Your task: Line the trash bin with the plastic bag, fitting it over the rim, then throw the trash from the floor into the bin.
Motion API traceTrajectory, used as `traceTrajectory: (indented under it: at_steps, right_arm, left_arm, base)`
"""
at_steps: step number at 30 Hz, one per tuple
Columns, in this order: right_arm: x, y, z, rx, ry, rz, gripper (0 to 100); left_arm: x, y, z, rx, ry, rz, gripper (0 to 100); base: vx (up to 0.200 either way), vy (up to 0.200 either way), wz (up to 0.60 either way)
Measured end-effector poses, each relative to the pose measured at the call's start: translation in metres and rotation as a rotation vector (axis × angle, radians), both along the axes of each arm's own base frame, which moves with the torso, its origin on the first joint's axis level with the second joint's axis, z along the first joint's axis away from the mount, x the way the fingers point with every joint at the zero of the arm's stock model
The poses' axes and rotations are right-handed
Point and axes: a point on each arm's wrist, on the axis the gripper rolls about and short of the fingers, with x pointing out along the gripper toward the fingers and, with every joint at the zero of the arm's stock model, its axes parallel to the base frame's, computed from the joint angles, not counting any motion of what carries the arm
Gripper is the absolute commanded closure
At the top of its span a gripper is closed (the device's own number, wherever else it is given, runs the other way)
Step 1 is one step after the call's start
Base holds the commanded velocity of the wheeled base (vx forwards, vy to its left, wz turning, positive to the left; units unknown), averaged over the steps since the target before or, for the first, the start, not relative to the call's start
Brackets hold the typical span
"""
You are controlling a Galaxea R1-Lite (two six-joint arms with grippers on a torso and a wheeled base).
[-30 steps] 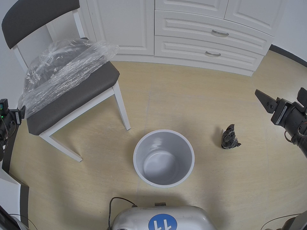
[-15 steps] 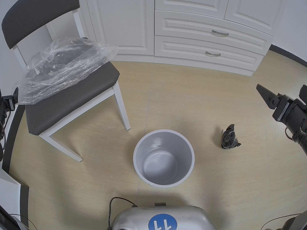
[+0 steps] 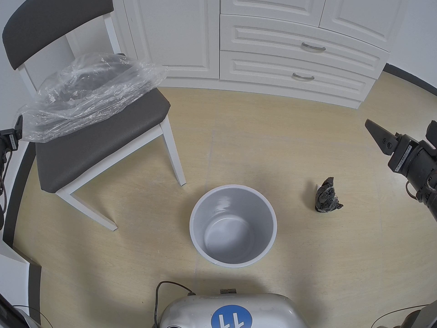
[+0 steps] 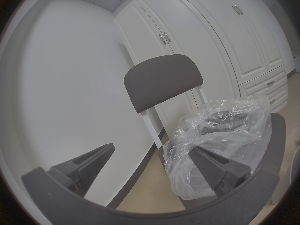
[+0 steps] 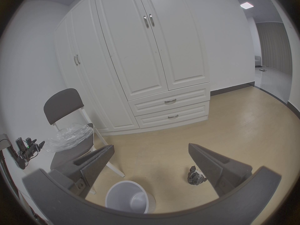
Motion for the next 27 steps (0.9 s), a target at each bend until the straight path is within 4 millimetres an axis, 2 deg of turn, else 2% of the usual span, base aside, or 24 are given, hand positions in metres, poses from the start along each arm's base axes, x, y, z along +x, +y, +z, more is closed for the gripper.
traceTrajectory:
  at_steps: [11, 12, 27]
  right_arm:
    - [0.0005, 0.0013, -0.0005, -0.001, 0.003, 0.004, 0]
    - [0.0005, 0.0013, -0.0004, -0.001, 0.002, 0.004, 0]
    - [-0.0009, 0.0055, -0.0024, -0.006, 0.01, 0.022, 0]
  left_arm:
    - [-0.0034, -0.0051, 0.0014, 0.009, -0.005, -0.009, 0]
    - [-0.0036, -0.0053, 0.0013, 0.009, -0.005, -0.009, 100]
    - [-0.0041, -0.0089, 0.0003, 0.01, 0.001, -0.019, 100]
  base:
    - [0.0, 0.0, 0.0]
    - [0.0, 0.0, 0.0]
    - [0.0, 0.0, 0.0]
